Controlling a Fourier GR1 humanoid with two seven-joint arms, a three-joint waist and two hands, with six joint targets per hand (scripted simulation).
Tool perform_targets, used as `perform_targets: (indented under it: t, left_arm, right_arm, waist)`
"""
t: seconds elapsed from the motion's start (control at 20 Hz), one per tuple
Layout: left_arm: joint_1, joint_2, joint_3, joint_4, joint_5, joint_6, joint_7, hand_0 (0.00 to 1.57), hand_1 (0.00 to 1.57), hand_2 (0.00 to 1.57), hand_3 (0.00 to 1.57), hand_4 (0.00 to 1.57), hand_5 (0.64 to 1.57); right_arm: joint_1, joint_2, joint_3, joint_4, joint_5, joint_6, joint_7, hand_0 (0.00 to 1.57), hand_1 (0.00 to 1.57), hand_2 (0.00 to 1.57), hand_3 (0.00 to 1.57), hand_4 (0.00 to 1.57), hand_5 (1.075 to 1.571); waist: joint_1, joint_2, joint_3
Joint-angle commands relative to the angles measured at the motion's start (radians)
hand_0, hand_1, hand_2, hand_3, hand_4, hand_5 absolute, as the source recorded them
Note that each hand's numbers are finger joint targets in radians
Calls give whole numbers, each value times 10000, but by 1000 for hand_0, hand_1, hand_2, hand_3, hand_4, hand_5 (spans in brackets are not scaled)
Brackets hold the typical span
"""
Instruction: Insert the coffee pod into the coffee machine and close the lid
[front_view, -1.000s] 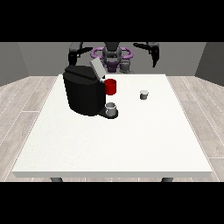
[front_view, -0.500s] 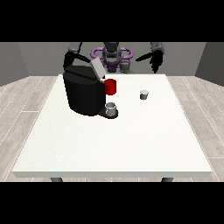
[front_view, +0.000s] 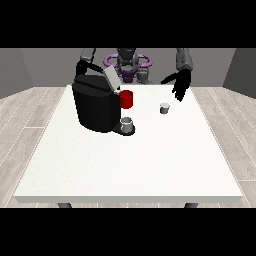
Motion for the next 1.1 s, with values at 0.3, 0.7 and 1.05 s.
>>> perform_targets:
  t: [0.3, 0.7, 1.05]
  left_arm:
    - [-1475, 396, -11, 2787, -1451, 398, -1098, 0, 0, 0, 0, 0, 1571]
    - [-2251, -387, -711, 2875, -2771, 1462, -1027, 946, 946, 967, 665, 0, 1571]
    - [-3002, -307, -1290, 3720, -4195, 1894, -641, 941, 941, 1039, 871, 429, 1571]
  right_arm:
    - [-977, 206, -14, 9, -81, 75, 669, 0, 0, 0, 0, 0, 1571]
    - [-1656, 13, -821, 2208, -203, 39, -558, 0, 0, 0, 0, 0, 1571]
    - [-1717, 153, -409, 2313, -38, 90, -71, 0, 0, 0, 0, 0, 1571]
  waist:
    - [-310, 1081, -4]
    - [492, 1102, 6]
    - [31, 858, 7]
